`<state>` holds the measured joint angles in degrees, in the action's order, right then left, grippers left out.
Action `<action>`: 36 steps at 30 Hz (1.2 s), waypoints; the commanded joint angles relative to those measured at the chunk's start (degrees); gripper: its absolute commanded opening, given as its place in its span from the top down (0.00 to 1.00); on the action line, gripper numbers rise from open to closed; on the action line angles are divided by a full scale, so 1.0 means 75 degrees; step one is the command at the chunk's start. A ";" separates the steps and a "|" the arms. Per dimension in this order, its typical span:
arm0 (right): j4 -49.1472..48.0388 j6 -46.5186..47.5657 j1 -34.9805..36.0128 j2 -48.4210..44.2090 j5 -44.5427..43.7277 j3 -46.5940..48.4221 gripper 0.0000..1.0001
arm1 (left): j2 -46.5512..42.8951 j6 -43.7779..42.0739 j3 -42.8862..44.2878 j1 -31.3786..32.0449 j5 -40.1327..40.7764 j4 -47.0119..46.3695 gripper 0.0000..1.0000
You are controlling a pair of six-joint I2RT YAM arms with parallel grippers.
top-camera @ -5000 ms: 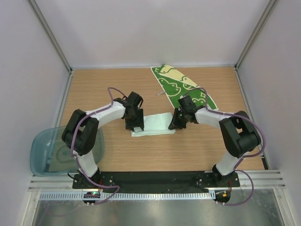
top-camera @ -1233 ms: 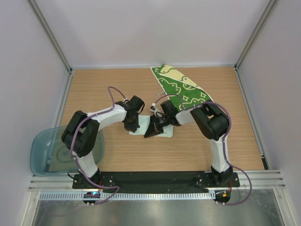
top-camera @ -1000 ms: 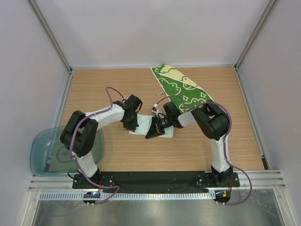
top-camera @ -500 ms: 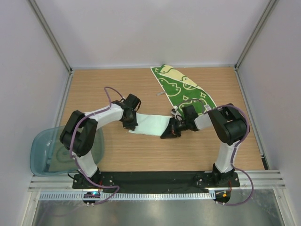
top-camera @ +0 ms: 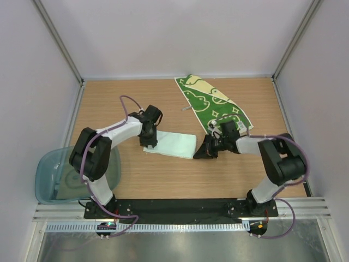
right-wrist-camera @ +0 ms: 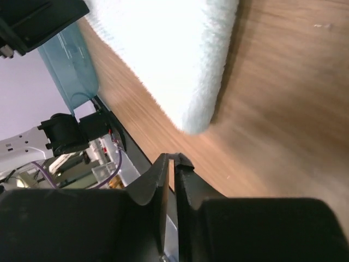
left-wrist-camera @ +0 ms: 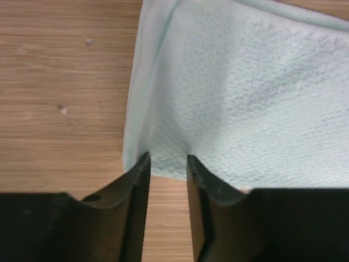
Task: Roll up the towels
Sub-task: Fold the towel
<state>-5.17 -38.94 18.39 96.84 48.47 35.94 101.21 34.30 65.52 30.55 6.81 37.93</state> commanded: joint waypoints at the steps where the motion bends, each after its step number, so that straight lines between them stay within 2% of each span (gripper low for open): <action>1: 0.1575 0.0293 -0.0050 -0.1623 -0.0800 0.0293 0.83 | -0.0147 -0.0402 0.0731 -0.0100 0.0837 0.0765 0.63; 4: 0.2106 0.0235 -0.0073 -0.2481 -0.1059 0.0889 0.79 | -0.0217 -0.0414 0.1295 0.0075 0.1166 0.1129 0.59; 7: 0.2143 0.0141 -0.0073 -0.2389 -0.1025 0.1358 0.78 | -0.0369 -0.0309 0.1425 0.0204 0.1167 0.1200 0.58; 15: 0.0001 -0.0608 -0.0073 -0.0235 -0.0429 0.1898 0.82 | -0.0440 -0.0203 0.1015 0.0228 0.1003 0.0943 0.60; 20: -0.0774 -0.0644 -0.0178 0.1194 -0.0299 0.2425 0.85 | -0.0265 -0.0109 0.0757 0.0228 0.0862 0.0626 0.63; 27: -0.2086 -0.1031 -0.0495 0.1981 -0.0076 0.2029 0.87 | 0.0099 -0.0074 0.0453 -0.0006 0.0920 0.0380 0.69; 36: -0.2241 -0.0797 -0.0764 0.2381 -0.0052 0.1290 0.91 | 0.0509 -0.0003 -0.0075 -0.0346 0.1026 -0.0147 0.75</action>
<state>-21.04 -46.33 13.26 114.13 49.10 47.94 103.28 33.82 66.28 28.88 13.32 39.88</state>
